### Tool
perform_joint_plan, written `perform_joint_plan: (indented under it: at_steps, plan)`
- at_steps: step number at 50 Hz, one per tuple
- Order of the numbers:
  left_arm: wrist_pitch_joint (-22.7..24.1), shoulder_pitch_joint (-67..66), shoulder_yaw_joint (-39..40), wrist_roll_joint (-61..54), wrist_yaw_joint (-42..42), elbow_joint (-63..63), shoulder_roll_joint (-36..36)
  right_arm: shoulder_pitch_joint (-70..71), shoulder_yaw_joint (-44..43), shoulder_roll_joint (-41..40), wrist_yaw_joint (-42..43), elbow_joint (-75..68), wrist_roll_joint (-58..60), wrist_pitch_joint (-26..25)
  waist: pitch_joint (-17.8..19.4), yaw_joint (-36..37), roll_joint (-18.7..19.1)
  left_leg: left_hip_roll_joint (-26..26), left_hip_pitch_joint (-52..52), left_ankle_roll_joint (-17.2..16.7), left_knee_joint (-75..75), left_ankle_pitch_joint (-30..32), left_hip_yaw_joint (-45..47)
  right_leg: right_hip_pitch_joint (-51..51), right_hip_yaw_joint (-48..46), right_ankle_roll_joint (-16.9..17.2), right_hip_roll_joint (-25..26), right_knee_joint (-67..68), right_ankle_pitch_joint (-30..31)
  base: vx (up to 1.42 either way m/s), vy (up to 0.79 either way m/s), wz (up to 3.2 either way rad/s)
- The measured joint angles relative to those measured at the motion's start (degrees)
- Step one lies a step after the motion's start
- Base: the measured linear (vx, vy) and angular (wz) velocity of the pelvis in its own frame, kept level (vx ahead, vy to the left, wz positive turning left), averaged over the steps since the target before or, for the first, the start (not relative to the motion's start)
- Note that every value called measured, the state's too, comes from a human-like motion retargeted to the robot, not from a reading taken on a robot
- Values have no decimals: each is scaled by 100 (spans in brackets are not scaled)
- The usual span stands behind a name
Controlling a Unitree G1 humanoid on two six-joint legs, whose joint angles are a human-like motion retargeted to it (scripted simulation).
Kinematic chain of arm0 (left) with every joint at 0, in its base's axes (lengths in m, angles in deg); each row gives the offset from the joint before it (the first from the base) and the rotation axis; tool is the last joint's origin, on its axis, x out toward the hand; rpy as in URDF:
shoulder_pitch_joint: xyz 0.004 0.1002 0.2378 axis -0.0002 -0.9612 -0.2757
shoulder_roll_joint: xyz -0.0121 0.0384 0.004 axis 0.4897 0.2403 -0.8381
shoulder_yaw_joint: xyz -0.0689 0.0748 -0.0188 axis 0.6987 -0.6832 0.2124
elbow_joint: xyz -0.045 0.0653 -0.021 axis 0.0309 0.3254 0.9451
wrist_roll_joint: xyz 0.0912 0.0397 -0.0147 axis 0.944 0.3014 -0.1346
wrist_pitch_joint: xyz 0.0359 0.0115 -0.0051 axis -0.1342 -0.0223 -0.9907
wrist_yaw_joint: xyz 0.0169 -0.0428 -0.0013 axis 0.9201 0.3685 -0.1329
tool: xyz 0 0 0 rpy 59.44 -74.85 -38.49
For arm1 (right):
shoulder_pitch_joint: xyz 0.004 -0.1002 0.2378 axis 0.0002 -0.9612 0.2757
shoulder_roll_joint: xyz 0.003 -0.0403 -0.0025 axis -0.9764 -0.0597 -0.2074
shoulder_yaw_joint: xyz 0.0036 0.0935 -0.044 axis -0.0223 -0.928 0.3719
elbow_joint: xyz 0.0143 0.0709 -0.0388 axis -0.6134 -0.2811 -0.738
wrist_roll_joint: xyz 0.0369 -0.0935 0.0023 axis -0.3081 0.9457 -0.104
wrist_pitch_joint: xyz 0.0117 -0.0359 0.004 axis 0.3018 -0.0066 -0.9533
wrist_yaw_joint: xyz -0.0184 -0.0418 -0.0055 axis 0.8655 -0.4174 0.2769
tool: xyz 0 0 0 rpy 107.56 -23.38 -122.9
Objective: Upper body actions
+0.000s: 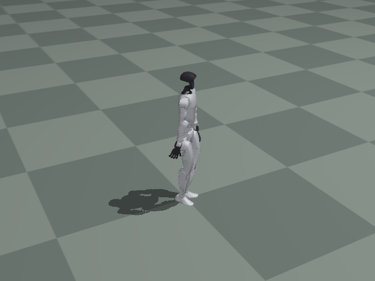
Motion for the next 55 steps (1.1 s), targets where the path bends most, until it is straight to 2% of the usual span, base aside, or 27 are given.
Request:
perform_joint_plan:
  at_steps: [5, 10, 12, 15, 18, 20, 23, 25, 30, 32, 35, 38, 40, 42, 44, 47, 50, 53, 54, 55]
  plan:
    - [15, -95, -34, 89, -84, 77, 110, -10, -179, -26, 198, 1, -224, 29, -11, -420, 117, -147, -338, -92, 118, 400, -1515, -41, 905, -12, 67, 97, -7, 9, -2, 299]
    - [-94, -127, 171, 90, -135, 205, 329, 163, -81, 85, 211, 271, -24, 69, 114, -519, 176, -263, -584, -242, 138, 753, -2464, -55, 1906, 307, 89, 108, -107, -3, -2, 273]
    - [-134, -160, 277, 56, -146, 149, 444, 245, -34, 151, 210, 427, 78, 107, 219, -363, 146, -317, -654, -349, 106, 886, -2716, 28, 1765, 307, 112, 82, -246, -11, -2, 220]
    - [-185, -248, 501, -104, -110, -56, 581, 368, 15, 268, 172, 662, 181, 150, 410, 5, 86, -336, -708, -652, -33, 1089, -2922, 247, 481, 35, -10, -155, -353, -17, -1, 186]
    - [-163, -324, 853, -397, 8, -277, 611, 459, -59, 400, 125, 926, 215, 183, 629, 501, 78, -265, -703, -1130, -319, 1205, -2882, 434, 112, 55, 62, -402, -252, -27, 0, 172]
    - [-148, -318, 1067, -660, -29, -377, 535, 493, -195, 514, 141, 1111, 203, 247, 751, 790, 93, -175, -798, -1137, -478, 1111, -2684, 506, -544, 157, -73, -529, -169, -36, 2, 206]
    - [-76, -338, 1289, -1134, -115, -413, 387, 438, -381, 682, 155, 1321, 225, 356, 859, 966, 30, 134, -953, -1041, -670, 680, -1222, 628, -1126, 154, -144, -729, -156, -26, 10, 257]
    - [-64, -365, 1381, -1367, -152, -350, 295, 358, -495, 739, 238, 1356, 262, 373, 820, 884, 44, 337, -1075, -1288, -719, 518, -277, 699, -1715, 155, -164, -827, -214, -12, 19, 321]
    - [-82, -387, 1469, -1549, -408, -73, 112, 107, -635, 708, 415, 1044, 35, 315, 625, 524, -95, 678, -845, -1020, -482, 382, 2789, 792, -2980, 222, -347, -897, -502, -6, 28, 342]
    - [-50, -393, 1494, -1543, -436, -5, 93, 25, -648, 598, 341, 904, -80, 266, 561, 443, -229, 635, -600, -681, -298, 313, 3344, 847, -3420, 286, -453, -896, -632, 3, 14, 315]
    - [-34, -437, 1504, -1448, -427, 99, 101, -120, -718, 354, 200, 805, -144, 200, 383, 438, -573, 482, -182, 29, 4, -39, 4066, 933, -4356, 466, -795, -855, -775, 14, 19, 283]
    - [-61, -573, 1511, -1418, -519, 245, 97, -265, -736, 94, 88, 847, -144, 209, 148, 564, -819, 343, 358, 284, 27, -281, 4797, 1030, -5169, 654, -1041, -755, -885, 25, 27, 235]
    - [-124, -649, 1536, -1480, -583, 384, 90, -342, -743, -66, 15, 949, -69, 224, -28, 525, -842, 284, 587, 262, -69, -256, 4723, 1143, -5788, 791, -1054, -672, -945, 30, 28, 239]
    - [-177, -716, 1594, -1629, -567, 463, 31, -390, -679, -152, -64, 1095, 57, 270, -188, 518, -682, 277, 675, -86, -268, -82, 4308, 1272, -6255, 894, -907, -550, -1005, 34, 37, 201]
    - [-191, -763, 1661, -1778, -504, 533, -70, -445, -550, -152, -163, 1239, 212, 341, -313, 482, -535, 207, 611, -63, -445, -17, 3962, 1406, -6546, 886, -850, -417, -949, 37, 43, 189]
    - [-221, -620, 1650, -1938, -411, 644, -201, -407, -418, -72, -220, 1336, 407, 371, -394, 304, -310, 401, 224, 190, -239, -55, 3216, 1581, -6836, 704, -878, -140, -493, 24, 35, 221]
    - [-181, -317, 1411, -1937, -486, 572, -291, -296, -402, 24, -163, 1401, 285, 377, -18, 419, 132, 765, 165, 307, -8, -109, 2299, 1941, -6763, 172, -889, 486, 241, 16, 30, 189]
    - [-93, -115, 1297, -1653, -229, 454, -274, -145, -379, 118, -258, 1420, 276, 392, 110, 408, 543, 1128, 159, 351, 83, -121, 1832, 1745, -5601, -538, -1270, 1850, 712, 21, 18, 170]
    - [-75, -88, 1224, -1567, -149, 437, -241, -98, -390, 116, -240, 1406, 292, 357, 108, 379, 495, 1030, 101, 389, 57, -81, 1662, 1383, -4733, -433, -1497, 2372, 751, 26, 8, 152]
    - [-61, -74, 1134, -1489, -84, 427, -202, -60, -404, 100, -202, 1389, 300, 316, 96, 332, 375, 843, 35, 440, -7, -15, 1500, 916, -3706, -183, -1729, 2872, 762, 20, 4, 180]
